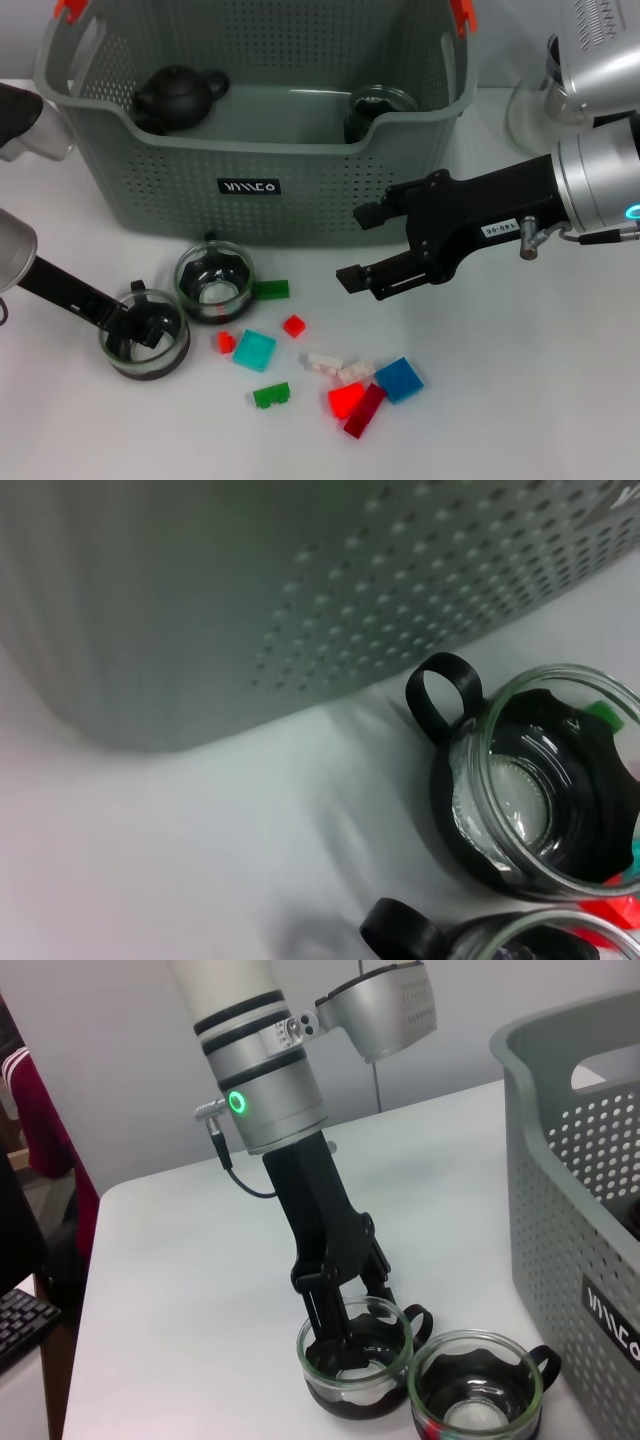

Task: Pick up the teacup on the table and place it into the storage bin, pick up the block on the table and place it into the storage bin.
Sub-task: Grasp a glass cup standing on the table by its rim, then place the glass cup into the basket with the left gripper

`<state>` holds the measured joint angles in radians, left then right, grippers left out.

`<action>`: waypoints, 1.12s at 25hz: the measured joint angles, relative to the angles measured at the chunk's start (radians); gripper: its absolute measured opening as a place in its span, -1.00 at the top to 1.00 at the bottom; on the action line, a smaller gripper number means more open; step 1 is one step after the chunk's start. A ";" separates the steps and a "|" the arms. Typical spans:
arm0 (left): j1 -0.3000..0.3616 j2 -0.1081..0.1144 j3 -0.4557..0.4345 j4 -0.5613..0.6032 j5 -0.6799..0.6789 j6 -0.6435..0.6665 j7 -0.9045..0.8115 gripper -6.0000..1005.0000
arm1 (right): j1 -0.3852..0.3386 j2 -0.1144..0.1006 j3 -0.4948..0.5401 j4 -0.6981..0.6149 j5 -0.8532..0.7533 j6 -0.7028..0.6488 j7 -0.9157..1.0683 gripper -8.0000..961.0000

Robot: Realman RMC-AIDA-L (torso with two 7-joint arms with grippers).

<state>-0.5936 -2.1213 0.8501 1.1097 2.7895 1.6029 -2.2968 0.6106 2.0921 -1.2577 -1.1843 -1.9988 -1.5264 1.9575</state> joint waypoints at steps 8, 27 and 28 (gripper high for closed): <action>0.004 -0.002 0.000 -0.018 -0.003 -0.016 0.014 -0.47 | -0.002 0.001 0.004 0.000 0.000 0.000 0.004 -0.81; -0.003 0.003 0.011 -0.036 0.011 -0.035 0.008 0.78 | -0.005 0.002 0.015 0.000 0.000 -0.006 0.003 -0.81; -0.003 0.003 0.012 -0.036 0.011 -0.035 0.008 0.84 | -0.005 0.002 0.015 0.000 0.000 -0.006 0.003 -0.81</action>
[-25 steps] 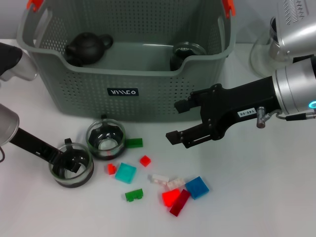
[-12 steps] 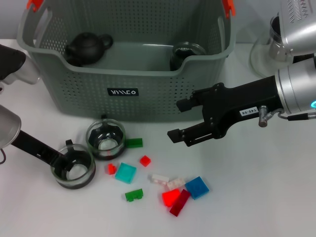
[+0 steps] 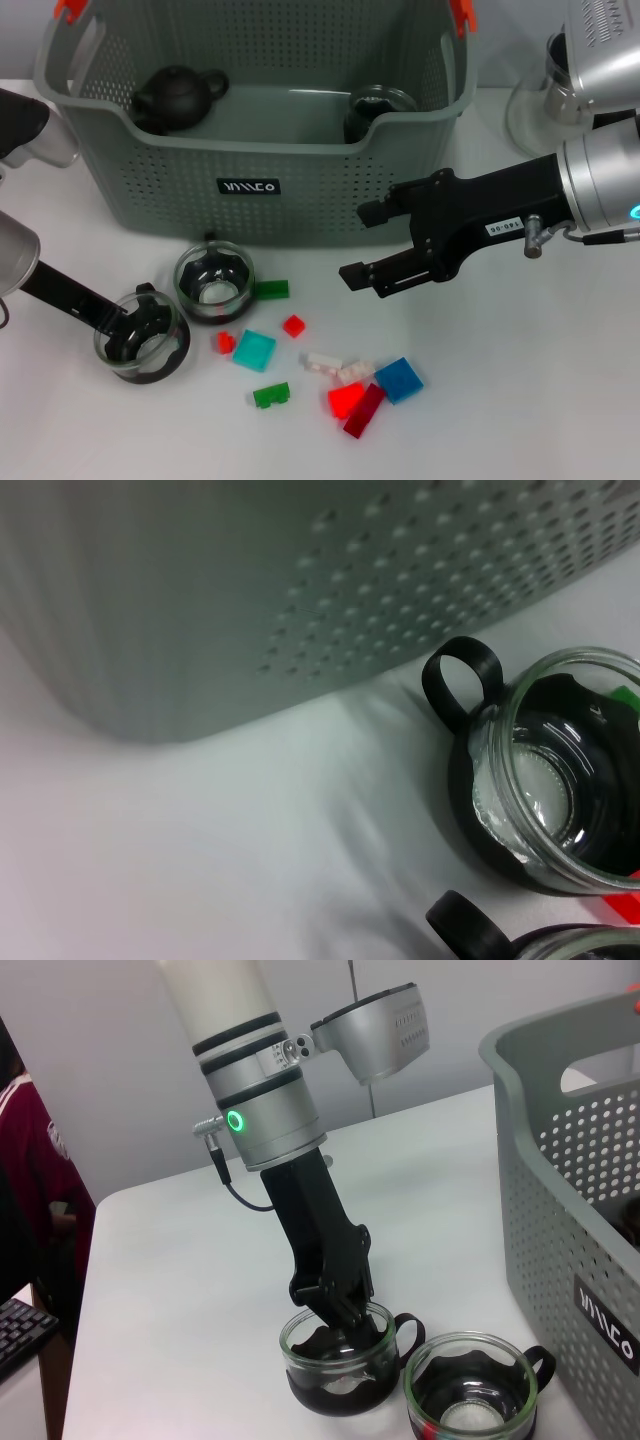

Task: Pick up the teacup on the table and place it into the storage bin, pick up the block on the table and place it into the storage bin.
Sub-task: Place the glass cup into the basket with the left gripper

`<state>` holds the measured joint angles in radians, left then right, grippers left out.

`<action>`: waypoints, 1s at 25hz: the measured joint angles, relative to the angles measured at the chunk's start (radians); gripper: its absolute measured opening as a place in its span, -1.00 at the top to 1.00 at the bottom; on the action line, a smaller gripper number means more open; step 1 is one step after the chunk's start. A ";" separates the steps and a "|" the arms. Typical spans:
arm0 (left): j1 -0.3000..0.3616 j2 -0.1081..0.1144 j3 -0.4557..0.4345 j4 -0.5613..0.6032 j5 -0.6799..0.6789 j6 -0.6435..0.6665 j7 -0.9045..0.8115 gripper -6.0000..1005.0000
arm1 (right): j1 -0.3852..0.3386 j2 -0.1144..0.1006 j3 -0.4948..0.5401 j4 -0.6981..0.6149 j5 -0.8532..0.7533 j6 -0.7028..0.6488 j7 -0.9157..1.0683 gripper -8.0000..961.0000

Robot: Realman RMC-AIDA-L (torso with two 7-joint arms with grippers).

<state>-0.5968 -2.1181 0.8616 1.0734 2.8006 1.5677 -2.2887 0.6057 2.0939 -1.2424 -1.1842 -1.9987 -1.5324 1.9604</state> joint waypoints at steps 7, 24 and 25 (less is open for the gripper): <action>-0.013 0.003 -0.005 0.013 -0.007 0.024 0.000 0.91 | -0.003 -0.001 0.000 0.000 0.001 0.000 -0.002 -0.81; -0.127 0.105 -0.243 0.216 -0.474 0.495 0.005 0.91 | -0.013 -0.055 0.116 0.054 0.000 -0.127 0.000 -0.81; -0.141 0.114 -0.245 0.219 -0.501 0.491 0.000 0.91 | -0.014 -0.056 0.125 0.061 0.000 -0.131 0.000 -0.81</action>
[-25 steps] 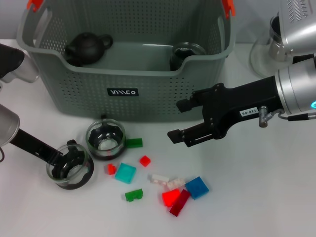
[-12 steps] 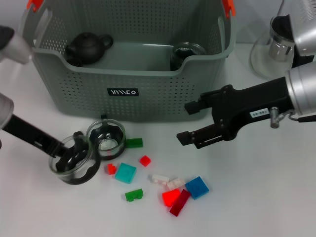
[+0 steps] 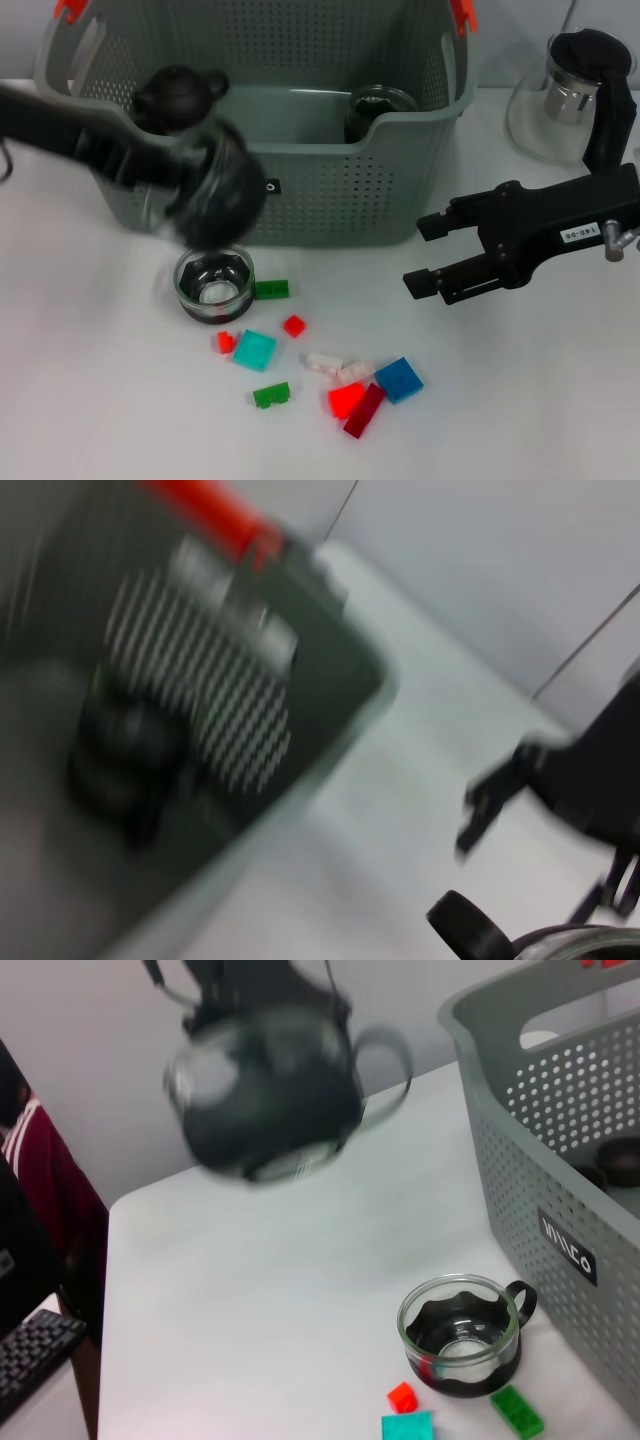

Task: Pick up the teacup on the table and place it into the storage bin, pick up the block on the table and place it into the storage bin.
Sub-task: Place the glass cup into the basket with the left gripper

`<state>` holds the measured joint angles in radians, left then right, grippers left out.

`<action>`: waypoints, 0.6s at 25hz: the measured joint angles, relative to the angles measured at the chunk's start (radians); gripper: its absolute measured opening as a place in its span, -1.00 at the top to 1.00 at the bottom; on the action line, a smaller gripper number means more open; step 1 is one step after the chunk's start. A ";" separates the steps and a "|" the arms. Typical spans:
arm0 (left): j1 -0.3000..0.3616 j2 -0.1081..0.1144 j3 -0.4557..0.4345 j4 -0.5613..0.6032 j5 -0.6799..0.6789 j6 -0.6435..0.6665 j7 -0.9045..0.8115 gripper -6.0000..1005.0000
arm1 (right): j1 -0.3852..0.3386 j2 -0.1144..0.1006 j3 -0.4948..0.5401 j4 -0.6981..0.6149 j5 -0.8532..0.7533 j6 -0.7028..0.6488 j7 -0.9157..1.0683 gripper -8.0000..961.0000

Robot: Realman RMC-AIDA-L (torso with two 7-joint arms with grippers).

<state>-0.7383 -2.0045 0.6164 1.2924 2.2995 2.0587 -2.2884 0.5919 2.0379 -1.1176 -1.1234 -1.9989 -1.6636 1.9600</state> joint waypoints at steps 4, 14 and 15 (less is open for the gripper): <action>-0.043 0.019 -0.006 -0.002 -0.029 -0.038 0.002 0.91 | 0.005 -0.002 0.018 0.037 0.000 -0.020 0.001 -0.81; -0.175 0.078 0.144 -0.195 0.104 -0.473 0.011 0.91 | 0.023 0.007 0.027 0.055 -0.024 -0.032 0.014 -0.81; -0.183 0.076 0.162 -0.219 0.129 -0.529 0.011 0.91 | 0.024 0.008 0.027 0.055 -0.024 -0.032 0.017 -0.81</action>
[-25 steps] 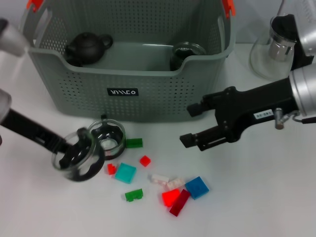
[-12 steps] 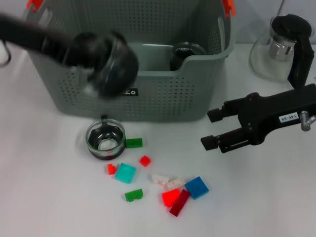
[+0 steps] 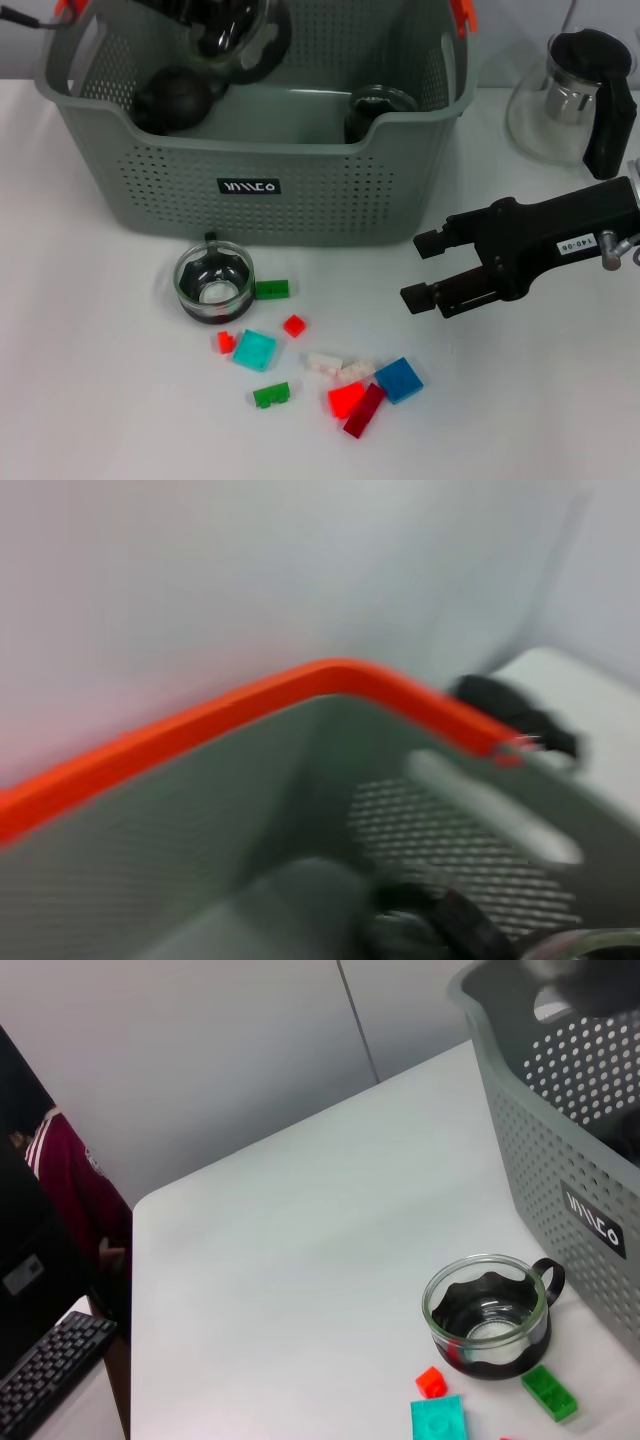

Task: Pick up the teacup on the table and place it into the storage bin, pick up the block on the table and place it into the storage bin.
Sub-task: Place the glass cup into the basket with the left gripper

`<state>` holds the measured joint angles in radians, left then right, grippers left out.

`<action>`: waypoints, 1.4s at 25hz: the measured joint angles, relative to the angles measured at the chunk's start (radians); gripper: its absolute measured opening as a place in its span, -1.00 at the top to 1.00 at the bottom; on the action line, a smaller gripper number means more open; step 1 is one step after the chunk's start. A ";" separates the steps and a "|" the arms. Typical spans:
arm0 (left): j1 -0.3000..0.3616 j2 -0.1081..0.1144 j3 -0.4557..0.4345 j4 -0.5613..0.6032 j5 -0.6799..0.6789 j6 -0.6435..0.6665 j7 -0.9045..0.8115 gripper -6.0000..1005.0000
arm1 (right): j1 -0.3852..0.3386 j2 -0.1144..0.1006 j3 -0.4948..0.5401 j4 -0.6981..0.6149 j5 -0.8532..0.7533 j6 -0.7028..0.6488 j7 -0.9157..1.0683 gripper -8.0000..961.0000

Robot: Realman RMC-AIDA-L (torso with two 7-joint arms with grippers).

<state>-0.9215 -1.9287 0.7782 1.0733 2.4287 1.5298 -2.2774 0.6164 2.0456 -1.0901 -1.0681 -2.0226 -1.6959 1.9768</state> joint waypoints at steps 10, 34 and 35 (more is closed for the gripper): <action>-0.063 -0.010 0.149 -0.252 0.059 -0.366 -0.002 0.90 | 0.008 0.001 -0.006 0.001 -0.001 -0.002 0.023 -0.81; -0.118 -0.130 0.278 -0.388 0.240 -0.614 -0.002 0.89 | 0.024 0.016 -0.007 0.014 -0.038 0.002 0.016 -0.81; -0.118 -0.131 0.281 -0.387 0.240 -0.614 -0.004 0.89 | 0.025 0.016 -0.007 0.014 -0.038 0.002 0.016 -0.81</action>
<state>-1.0400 -2.0598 1.0587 0.6864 2.6692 0.9154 -2.2810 0.6409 2.0618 -1.0968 -1.0537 -2.0606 -1.6936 1.9926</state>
